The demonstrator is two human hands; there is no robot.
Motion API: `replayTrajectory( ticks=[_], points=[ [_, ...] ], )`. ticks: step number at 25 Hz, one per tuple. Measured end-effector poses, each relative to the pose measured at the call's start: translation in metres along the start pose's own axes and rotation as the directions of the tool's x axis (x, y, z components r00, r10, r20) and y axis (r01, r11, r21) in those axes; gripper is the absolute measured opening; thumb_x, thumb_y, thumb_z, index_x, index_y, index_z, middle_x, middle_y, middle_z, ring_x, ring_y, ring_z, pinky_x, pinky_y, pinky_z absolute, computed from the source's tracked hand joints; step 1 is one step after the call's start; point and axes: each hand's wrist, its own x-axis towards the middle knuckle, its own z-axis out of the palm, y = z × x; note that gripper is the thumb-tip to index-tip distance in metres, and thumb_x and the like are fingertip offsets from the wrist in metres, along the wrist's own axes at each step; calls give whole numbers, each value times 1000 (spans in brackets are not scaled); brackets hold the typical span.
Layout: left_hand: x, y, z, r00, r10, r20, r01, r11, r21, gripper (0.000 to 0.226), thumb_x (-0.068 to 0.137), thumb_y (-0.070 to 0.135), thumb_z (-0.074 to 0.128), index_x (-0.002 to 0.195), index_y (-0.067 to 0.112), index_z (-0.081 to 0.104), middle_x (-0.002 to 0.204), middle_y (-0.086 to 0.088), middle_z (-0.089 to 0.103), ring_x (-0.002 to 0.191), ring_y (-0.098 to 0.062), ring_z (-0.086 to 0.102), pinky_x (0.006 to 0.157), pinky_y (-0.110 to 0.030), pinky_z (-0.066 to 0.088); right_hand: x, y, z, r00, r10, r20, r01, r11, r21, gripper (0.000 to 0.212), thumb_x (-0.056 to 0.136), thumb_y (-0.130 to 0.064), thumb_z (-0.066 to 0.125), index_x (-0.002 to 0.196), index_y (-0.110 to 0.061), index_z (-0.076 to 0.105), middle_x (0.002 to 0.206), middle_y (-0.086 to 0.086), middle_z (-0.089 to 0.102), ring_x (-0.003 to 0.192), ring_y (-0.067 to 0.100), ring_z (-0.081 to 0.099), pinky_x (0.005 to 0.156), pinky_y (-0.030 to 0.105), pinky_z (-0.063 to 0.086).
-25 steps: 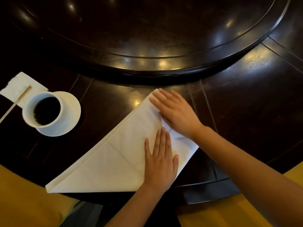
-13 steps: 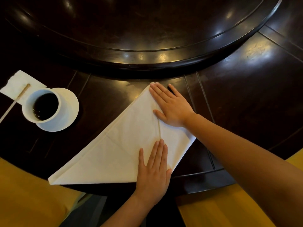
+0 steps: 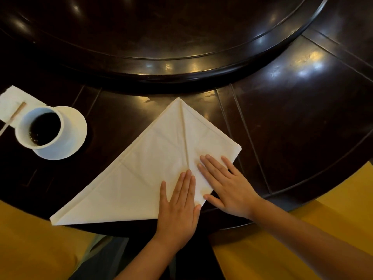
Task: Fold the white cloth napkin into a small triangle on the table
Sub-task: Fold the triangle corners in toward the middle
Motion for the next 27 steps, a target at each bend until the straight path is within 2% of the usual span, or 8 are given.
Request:
replayTrajectory(
  ticks=[4,10,13,16,19,21,24,27],
  points=[
    [-1,0,-2,1000,6,-9,-6,1000,0,72,90,44,22,147,3,6,156,-12,1,143,-27,11,109,-59,10,12,31,-9,994,113,10,-113,993,35,79,91,-61,26,148,-12,1,156,9,1,143,20,-4,115,39,2],
    [-4,-4,1,1000,29,5,-29,1000,-10,71,91,45,19,148,5,4,156,-12,1,143,-27,10,109,-59,9,19,57,-12,994,95,52,-93,995,-42,80,90,-64,23,148,-13,3,156,5,3,142,16,-6,115,39,-4],
    [-8,-9,-2,997,78,21,-78,997,-9,69,92,43,20,148,6,4,156,-11,2,143,-27,11,108,-61,12,20,54,-13,992,122,30,-121,992,-26,79,90,-64,21,148,-15,1,156,5,4,143,16,-6,115,42,-4],
    [-11,-18,-8,994,109,20,-109,994,-7,69,91,42,26,148,9,8,157,-10,3,143,-25,13,108,-59,11,22,31,-22,984,177,2,-177,984,29,76,89,-64,24,148,-23,1,157,6,-1,143,19,-11,113,51,-8],
    [-22,-52,-16,995,-104,8,104,994,-33,71,87,45,32,149,18,11,157,-9,9,143,-24,13,109,-58,6,40,-19,-30,990,139,-22,-137,986,91,73,87,-65,27,148,-31,3,157,6,-4,143,24,-9,109,60,-7],
    [-36,-83,-21,965,-261,3,261,965,-31,72,86,50,33,149,22,12,157,-11,11,143,-25,8,109,-58,3,59,-53,-28,996,86,-19,-83,989,120,73,87,-65,28,148,-33,5,157,5,-4,143,26,-9,108,62,-7],
    [-62,-131,-28,912,-410,21,410,912,-4,74,86,57,30,149,22,15,156,-13,13,143,-27,6,108,-59,3,83,-84,-18,999,35,10,-36,991,128,74,88,-66,28,147,-33,0,157,3,-7,142,25,-12,108,63,-6],
    [-86,-165,-38,839,-543,39,543,840,2,75,85,59,28,146,15,25,153,-16,24,140,-30,19,105,-60,21,93,-91,-9,999,29,34,-33,993,116,75,87,-66,27,147,-32,-2,158,3,-4,143,26,-10,107,65,-3]
  ],
)
